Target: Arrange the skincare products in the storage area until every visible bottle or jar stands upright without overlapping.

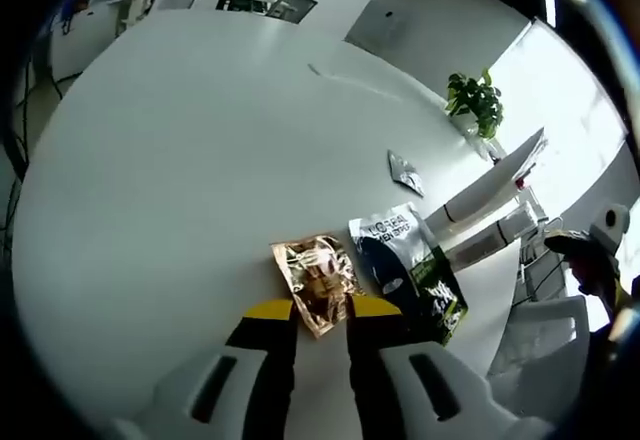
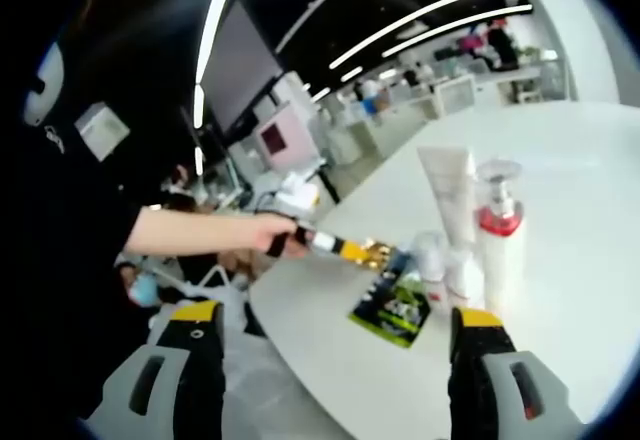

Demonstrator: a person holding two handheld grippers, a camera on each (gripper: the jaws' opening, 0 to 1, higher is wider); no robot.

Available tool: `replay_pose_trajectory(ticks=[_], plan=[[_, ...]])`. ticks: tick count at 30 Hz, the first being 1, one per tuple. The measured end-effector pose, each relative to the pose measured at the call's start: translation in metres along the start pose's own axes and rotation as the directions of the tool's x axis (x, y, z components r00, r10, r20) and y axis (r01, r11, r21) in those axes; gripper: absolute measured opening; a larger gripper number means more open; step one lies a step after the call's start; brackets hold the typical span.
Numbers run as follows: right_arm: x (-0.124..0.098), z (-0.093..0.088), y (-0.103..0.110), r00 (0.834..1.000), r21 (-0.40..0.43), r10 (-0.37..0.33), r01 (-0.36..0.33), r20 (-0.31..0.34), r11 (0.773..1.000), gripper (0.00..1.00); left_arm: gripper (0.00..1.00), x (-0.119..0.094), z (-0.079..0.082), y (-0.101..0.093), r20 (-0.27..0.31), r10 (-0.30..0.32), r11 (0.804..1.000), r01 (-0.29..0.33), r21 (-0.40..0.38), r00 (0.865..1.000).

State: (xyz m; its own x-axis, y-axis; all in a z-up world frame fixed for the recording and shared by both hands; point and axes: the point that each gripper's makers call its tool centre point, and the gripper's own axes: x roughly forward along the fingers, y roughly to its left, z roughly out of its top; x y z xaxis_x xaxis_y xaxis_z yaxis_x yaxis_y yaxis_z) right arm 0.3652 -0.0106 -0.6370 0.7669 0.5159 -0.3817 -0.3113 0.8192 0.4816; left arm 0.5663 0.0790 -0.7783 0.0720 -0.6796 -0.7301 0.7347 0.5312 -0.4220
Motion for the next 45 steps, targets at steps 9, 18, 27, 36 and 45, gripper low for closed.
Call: replay_pose_trajectory(ticks=[9, 18, 27, 36, 45], plan=[[0.0, -0.001, 0.0, 1.0, -0.001, -0.001, 0.001, -0.004, 1.0, 0.96, 0.18, -0.001, 0.003, 0.002, -0.006, 0.013, 0.999, -0.012, 0.03, 1.0], [0.001, -0.001, 0.001, 1.0, -0.003, 0.0, -0.001, -0.004, 1.0, 0.96, 0.2, -0.003, 0.005, 0.006, -0.009, 0.03, 0.998, -0.03, 0.053, 1.0], [0.001, -0.003, 0.004, 1.0, -0.009, 0.005, -0.005, -0.013, 1.0, 0.98, 0.31, -0.01, 0.004, -0.003, -0.01, 0.045, 0.993, -0.044, 0.112, 0.999], [-0.005, 0.0, 0.003, 1.0, -0.03, -0.011, 0.011, -0.012, 0.999, 0.98, 0.49, -0.031, 0.01, -0.023, 0.046, 0.035, 0.989, -0.042, 0.145, 0.998], [-0.024, 0.004, -0.006, 0.998, -0.043, -0.055, 0.055, 0.008, 0.998, 0.99, 0.63, -0.06, 0.001, -0.045, 0.088, 0.015, 0.987, -0.029, 0.16, 0.996]])
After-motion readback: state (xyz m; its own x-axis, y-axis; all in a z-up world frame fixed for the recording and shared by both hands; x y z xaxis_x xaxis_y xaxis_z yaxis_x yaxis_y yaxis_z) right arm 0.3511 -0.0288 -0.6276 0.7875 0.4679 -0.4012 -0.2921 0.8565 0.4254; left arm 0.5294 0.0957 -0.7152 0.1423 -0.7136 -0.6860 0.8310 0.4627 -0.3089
